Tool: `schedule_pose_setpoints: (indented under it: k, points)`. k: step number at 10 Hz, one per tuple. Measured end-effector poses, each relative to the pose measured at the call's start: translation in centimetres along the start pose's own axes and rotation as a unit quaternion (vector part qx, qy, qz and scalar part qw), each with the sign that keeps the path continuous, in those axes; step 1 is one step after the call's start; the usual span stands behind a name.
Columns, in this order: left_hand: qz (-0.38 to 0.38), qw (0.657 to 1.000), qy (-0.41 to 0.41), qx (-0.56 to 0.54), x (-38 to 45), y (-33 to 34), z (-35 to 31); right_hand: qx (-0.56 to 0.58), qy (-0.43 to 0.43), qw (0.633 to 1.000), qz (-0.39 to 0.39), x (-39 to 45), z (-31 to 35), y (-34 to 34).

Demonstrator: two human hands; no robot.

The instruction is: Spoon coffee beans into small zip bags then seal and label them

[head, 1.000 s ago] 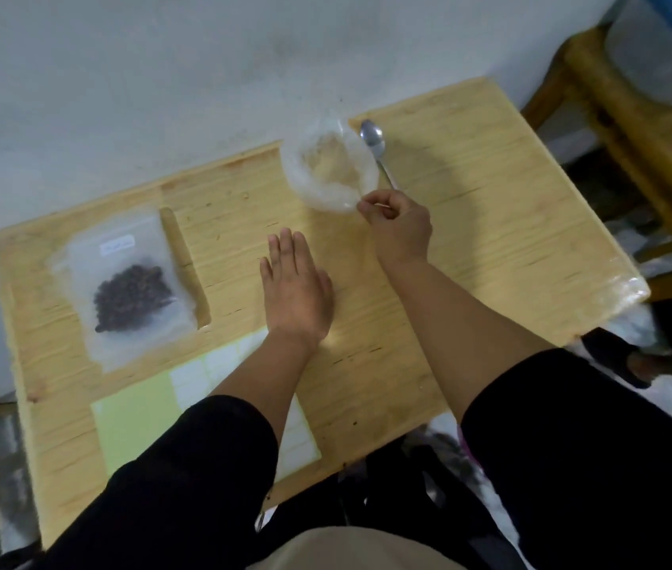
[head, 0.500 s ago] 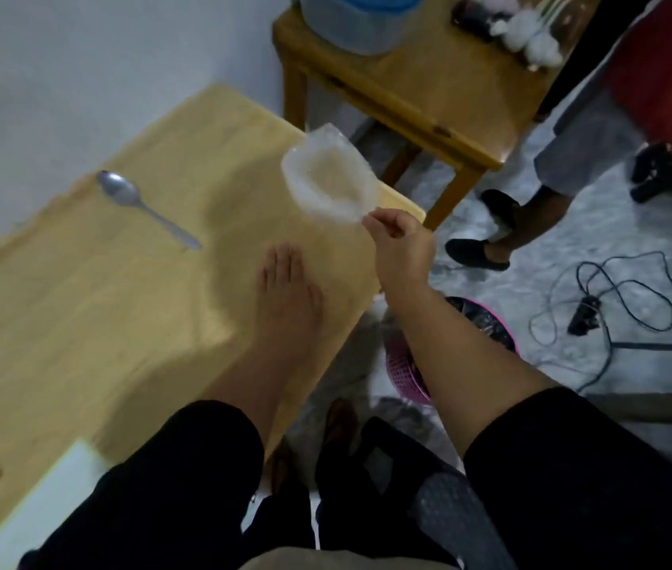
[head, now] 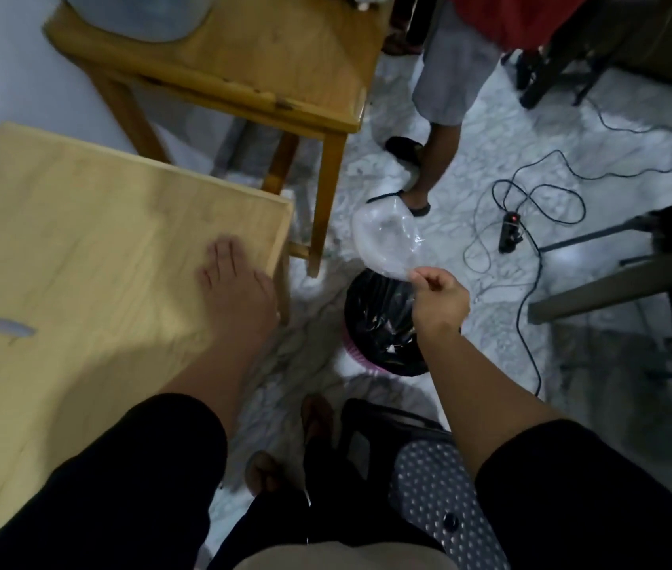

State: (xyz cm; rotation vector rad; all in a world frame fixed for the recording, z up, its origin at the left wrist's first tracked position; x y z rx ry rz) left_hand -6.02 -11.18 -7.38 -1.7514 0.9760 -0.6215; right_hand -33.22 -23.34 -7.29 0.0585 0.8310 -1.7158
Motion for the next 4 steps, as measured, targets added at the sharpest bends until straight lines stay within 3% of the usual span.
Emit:
schedule_pose_setpoints:
  k: [2, 4]
  points:
    - [-0.007, 1.0, 0.004, 0.008, 0.1, 0.2, 0.1, -0.093, 0.043, 0.994, 0.032, 1.1, -2.4, -0.8]
    - [0.044, 0.999, -0.004, -0.014, 0.5, 0.2, 0.3, -0.202, 0.023, 0.973, 0.11, -1.2, -2.3, 2.1]
Point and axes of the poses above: each hand's wrist, its own x-axis towards the middle knuckle, its own y-axis out of the palm, z = x × y, the point moved 8 cm from there along x, towards the middle knuckle, and after that the axes turned 10 degrees about y, right-handed, at the moved point
